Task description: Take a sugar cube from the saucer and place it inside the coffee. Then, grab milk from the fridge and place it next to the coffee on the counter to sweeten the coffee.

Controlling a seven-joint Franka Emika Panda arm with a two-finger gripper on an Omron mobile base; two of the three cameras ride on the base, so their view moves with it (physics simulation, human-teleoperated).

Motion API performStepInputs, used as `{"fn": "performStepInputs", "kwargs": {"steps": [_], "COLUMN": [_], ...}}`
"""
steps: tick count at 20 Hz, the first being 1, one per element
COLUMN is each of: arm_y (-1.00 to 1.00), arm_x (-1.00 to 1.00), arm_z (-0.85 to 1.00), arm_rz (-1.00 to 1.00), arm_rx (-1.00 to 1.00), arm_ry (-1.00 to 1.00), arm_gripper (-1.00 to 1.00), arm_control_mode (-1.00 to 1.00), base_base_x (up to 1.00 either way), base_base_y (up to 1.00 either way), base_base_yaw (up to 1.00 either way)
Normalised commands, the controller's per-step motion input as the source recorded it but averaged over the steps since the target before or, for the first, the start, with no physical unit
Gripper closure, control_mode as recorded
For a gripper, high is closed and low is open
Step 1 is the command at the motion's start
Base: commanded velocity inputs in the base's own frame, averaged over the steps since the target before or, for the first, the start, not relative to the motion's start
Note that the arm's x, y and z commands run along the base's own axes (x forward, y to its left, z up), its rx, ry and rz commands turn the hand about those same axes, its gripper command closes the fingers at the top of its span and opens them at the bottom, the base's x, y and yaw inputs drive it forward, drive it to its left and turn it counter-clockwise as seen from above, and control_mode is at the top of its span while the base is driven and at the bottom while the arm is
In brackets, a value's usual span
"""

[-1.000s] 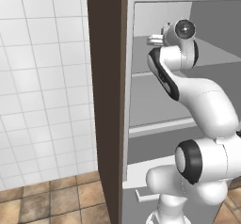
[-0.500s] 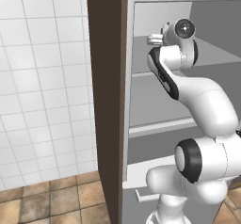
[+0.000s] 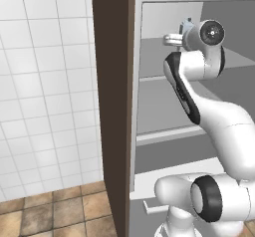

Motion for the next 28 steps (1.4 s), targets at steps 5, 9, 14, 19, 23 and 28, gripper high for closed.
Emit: {"fn": "performStepInputs", "kwargs": {"steps": [5,9,14,19,23,28], "arm_y": [0.0,0.0,0.08,0.0,0.0,0.0], "arm_x": [-1.0,-1.0,-1.0,-1.0,-0.98,-0.35], "arm_z": [0.54,0.05,0.0,-0.25,-0.43,-0.09], "arm_rz": [0.0,0.0,-0.02,0.0,0.0,0.0], "arm_rx": [0.0,0.0,0.0,0.0,0.0,0.0], "arm_ry": [-0.08,0.01,0.03,0.05,0.03,-0.02], "arm_gripper": [1.0,1.0,1.0,1.0,1.0,1.0], "arm_control_mode": [-1.0,-1.0,-1.0,-1.0,-1.0,-1.0], "base_base_x": [0.0,0.0,0.0,0.0,0.0,0.0], "base_base_y": [0.0,0.0,0.0,0.0,0.0,0.0], "base_base_yaw": [0.0,0.0,0.0,0.0,0.0,0.0]}}
